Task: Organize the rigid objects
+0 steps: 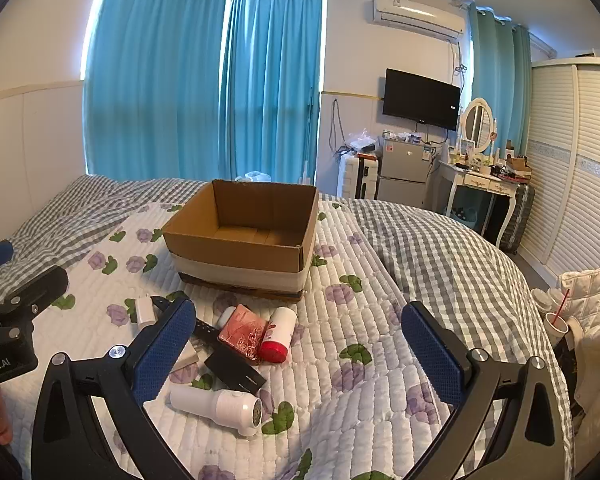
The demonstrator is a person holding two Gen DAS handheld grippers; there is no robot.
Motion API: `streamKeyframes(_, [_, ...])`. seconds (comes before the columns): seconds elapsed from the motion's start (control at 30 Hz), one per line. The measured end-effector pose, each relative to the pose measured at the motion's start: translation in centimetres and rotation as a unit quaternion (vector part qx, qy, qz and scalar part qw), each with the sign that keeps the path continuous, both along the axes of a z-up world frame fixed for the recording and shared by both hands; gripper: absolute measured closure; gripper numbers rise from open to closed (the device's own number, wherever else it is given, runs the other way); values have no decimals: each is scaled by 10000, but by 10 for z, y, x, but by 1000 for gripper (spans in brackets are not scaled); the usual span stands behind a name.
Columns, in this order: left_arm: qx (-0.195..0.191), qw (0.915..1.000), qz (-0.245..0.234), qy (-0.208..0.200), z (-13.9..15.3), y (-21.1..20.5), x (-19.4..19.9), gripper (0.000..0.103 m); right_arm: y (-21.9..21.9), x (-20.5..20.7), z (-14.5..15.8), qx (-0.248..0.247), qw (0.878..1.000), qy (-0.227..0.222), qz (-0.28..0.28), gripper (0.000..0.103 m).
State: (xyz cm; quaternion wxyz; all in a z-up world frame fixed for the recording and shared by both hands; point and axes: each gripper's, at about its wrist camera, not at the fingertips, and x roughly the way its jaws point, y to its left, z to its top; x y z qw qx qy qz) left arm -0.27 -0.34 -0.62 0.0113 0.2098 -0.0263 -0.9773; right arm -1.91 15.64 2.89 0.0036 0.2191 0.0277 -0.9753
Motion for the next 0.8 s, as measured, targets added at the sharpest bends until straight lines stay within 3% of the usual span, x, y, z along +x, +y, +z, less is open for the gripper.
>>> streamKeyframes(0.8, [-94, 10000, 10, -24, 7, 2, -1, 0, -5, -2, 6, 2, 10000, -41, 53, 0])
